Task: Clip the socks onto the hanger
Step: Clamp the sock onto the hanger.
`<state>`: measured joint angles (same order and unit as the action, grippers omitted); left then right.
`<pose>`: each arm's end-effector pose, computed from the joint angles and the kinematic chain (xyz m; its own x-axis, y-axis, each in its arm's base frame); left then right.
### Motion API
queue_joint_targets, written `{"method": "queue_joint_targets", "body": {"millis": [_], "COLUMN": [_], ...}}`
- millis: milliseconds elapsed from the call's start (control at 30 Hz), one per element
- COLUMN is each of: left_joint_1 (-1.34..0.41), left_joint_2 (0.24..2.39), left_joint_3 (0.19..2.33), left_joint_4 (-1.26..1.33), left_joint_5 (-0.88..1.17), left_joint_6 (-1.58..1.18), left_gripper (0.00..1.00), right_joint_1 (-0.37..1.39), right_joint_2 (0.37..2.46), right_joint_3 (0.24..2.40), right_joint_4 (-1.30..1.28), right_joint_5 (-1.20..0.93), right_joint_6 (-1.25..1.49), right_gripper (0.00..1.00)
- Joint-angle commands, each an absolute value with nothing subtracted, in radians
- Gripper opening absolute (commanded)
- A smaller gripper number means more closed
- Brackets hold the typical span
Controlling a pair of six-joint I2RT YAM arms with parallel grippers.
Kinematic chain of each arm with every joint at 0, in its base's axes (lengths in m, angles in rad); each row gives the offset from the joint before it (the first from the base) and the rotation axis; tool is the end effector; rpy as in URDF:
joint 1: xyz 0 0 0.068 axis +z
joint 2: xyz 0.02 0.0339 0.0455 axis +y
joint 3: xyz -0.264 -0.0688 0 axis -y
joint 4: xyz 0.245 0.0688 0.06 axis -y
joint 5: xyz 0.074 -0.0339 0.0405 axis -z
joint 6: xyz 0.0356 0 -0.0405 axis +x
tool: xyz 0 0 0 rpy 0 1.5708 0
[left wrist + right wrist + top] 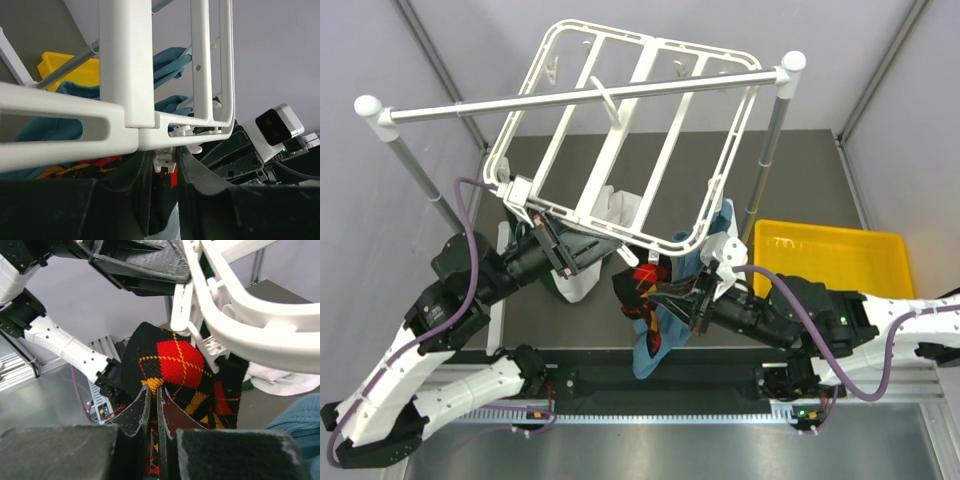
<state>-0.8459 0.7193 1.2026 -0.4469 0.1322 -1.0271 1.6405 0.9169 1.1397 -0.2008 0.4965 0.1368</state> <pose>0.0758 -0.0927 0.4584 -0.6973 -0.4922 -0.5211 0.4497 0.2657 -0.8528 0.0037 0.1911 0.4380 -0.1257 0.0782 -0.9890 -0.9016 0.4070 0.1467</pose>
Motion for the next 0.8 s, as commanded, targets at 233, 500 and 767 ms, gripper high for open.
{"method": "queue_joint_targets", "body": {"millis": [233,500,767], "left_joint_1": [-0.847,-0.848,-0.847], "left_joint_2": [0.689,0.686,0.686], "left_joint_3": [1.177,1.174,1.175], "left_joint_4": [-0.391,-0.391,-0.387], "left_joint_5": [0.192,0.193,0.19], "left_joint_6": [-1.055,-1.055,-1.057], "left_gripper": [0.0,0.0,0.0], "right_joint_1": [1.629,1.625,1.624], "right_joint_2": [0.902,0.9,0.931], "right_joint_3": [1.151,1.143,1.15], "right_joint_4": [-0.114,-0.103,-0.126], "right_joint_5": [0.589,0.63,0.621], "right_joint_6": [0.114,0.118,0.114], "right_gripper": [0.0,0.0,0.0]}}
